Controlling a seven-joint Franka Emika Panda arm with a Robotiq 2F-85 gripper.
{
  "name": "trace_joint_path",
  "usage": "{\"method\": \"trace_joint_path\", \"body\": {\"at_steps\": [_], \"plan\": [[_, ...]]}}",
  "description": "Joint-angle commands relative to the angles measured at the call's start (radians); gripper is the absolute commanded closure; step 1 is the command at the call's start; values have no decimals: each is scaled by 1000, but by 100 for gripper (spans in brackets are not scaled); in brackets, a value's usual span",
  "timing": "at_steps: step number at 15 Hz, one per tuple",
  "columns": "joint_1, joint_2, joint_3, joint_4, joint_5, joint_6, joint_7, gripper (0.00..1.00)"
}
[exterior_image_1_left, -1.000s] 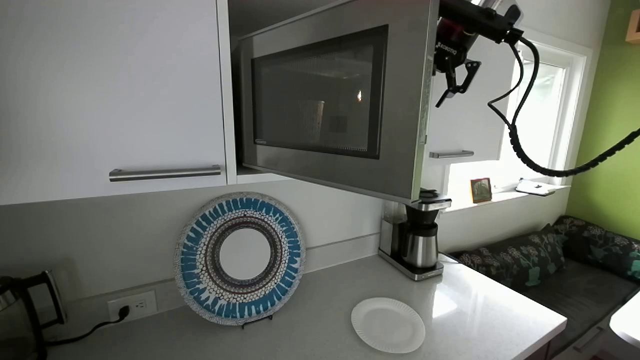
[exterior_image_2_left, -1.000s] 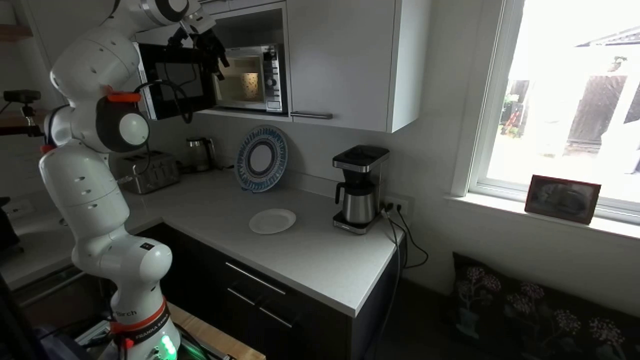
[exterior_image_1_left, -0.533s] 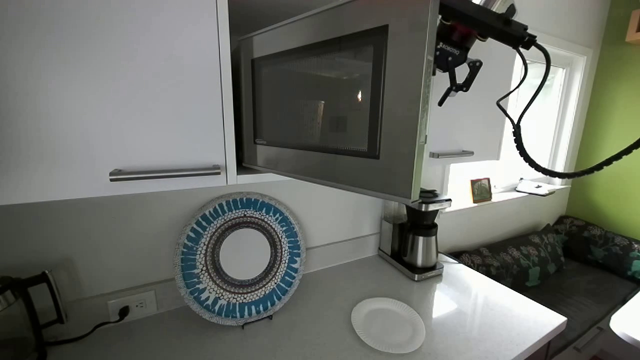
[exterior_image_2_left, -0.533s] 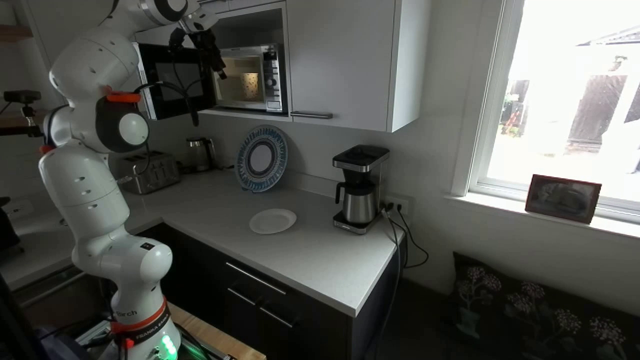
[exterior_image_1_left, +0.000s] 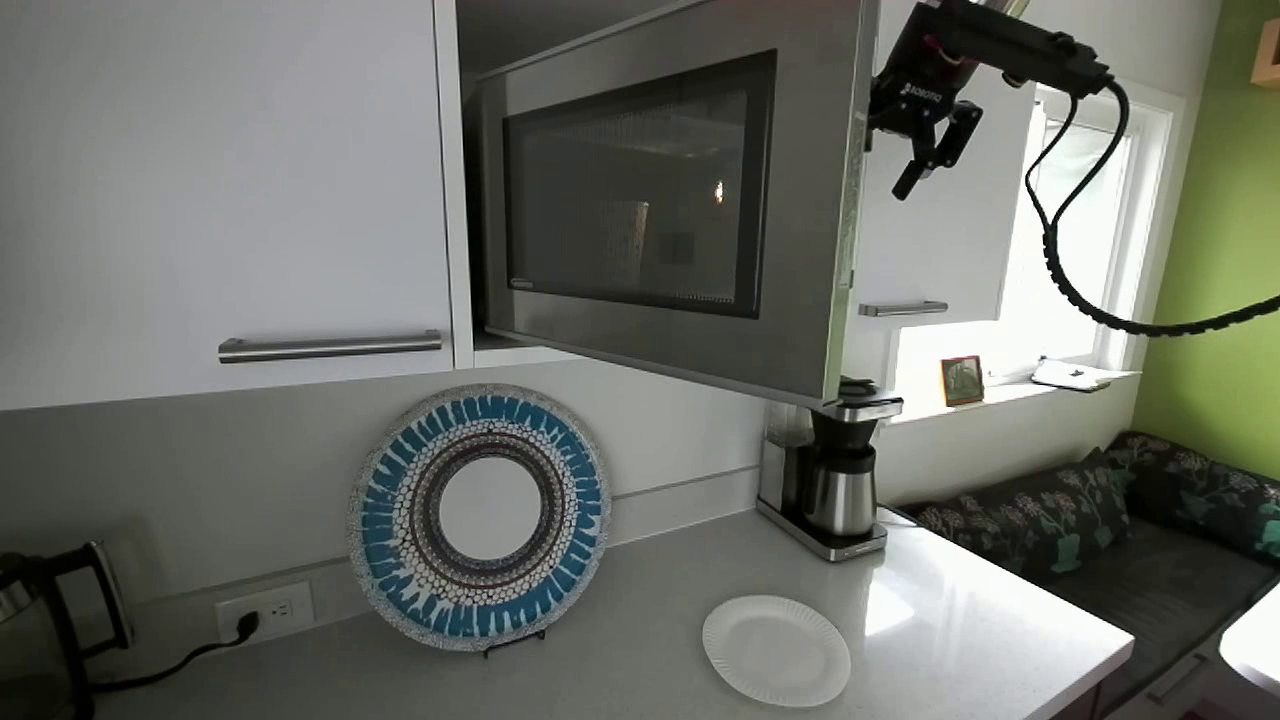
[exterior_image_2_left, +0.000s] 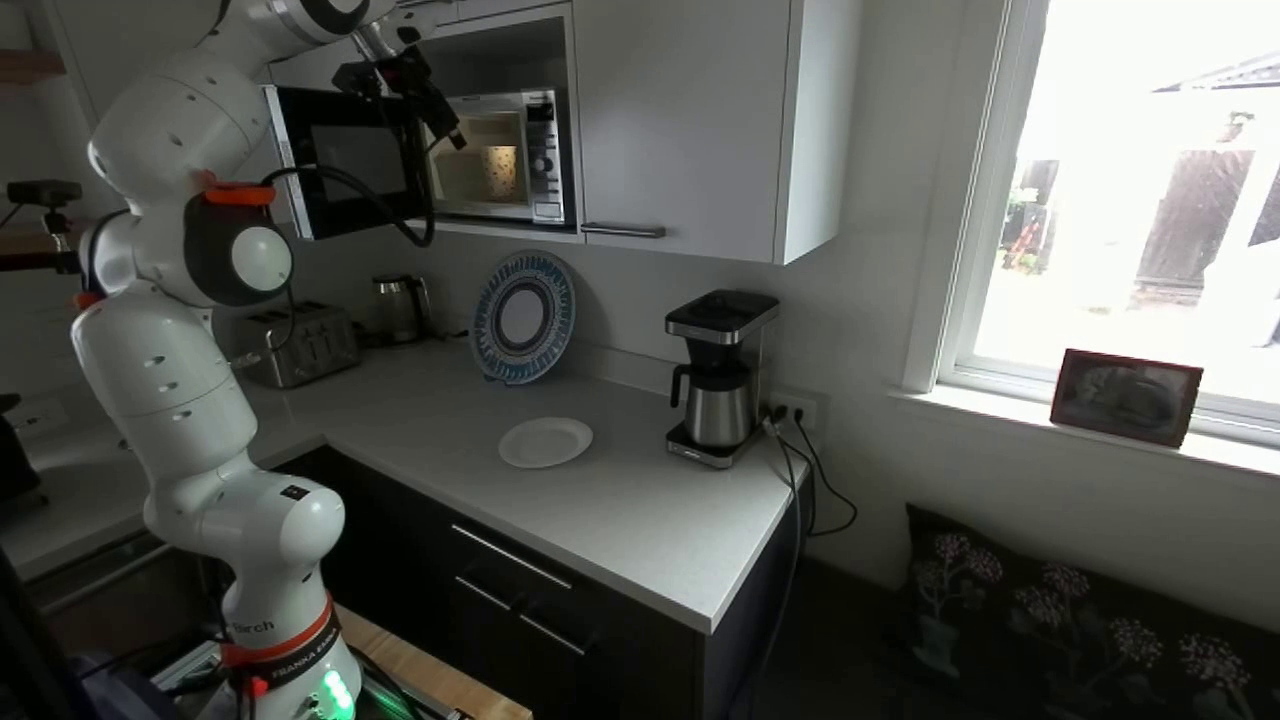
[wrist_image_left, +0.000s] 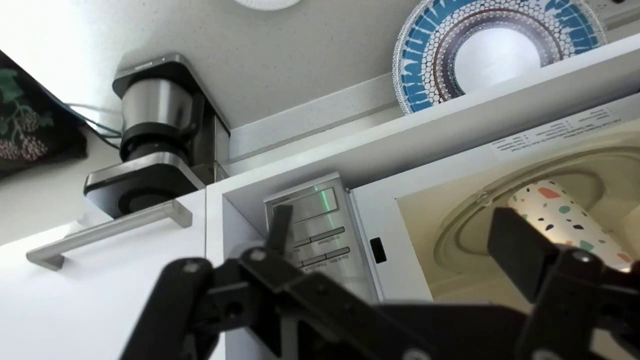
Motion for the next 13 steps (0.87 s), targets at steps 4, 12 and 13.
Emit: {"method": "trace_joint_path", "body": {"at_steps": [4, 12, 13], "plan": [[10, -39, 22, -36, -103, 121, -280, 0], [0, -16, 21, -8, -73, 184, -272, 0], [0, -15, 21, -8, -73, 184, -272, 0]]}}
